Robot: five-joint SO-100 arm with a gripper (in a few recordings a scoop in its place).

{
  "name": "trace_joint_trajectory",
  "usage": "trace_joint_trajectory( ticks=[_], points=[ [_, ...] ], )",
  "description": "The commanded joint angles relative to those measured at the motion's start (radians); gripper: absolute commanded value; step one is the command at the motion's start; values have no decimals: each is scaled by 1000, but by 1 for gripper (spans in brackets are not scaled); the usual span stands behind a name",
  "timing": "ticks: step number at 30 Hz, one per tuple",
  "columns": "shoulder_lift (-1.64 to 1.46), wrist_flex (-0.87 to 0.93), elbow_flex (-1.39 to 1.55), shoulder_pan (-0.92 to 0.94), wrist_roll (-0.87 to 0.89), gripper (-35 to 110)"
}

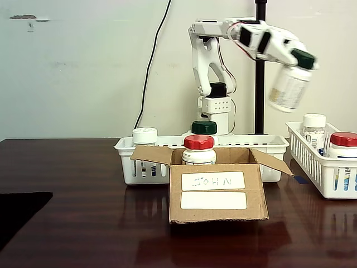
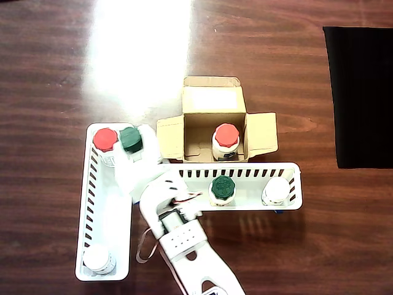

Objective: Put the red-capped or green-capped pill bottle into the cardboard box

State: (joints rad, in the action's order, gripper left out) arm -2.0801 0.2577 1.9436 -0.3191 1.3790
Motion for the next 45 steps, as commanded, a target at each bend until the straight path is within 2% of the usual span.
trace_joint_trajectory(
  ticks=[1, 10, 24, 29, 32, 40, 43, 45],
  points=[
    [-46, 15, -109, 135, 29, 0],
    [207, -170, -118, 322, 52, 0],
    [411, -212, -287, 308, -86, 2],
    [379, -212, -247, 302, -89, 4],
    [362, -207, -206, 305, -72, 16],
    [265, -169, -95, 299, -52, 70],
    [219, -100, -97, 298, -58, 81],
    [152, -12, -103, 296, -58, 82]
  ],
)
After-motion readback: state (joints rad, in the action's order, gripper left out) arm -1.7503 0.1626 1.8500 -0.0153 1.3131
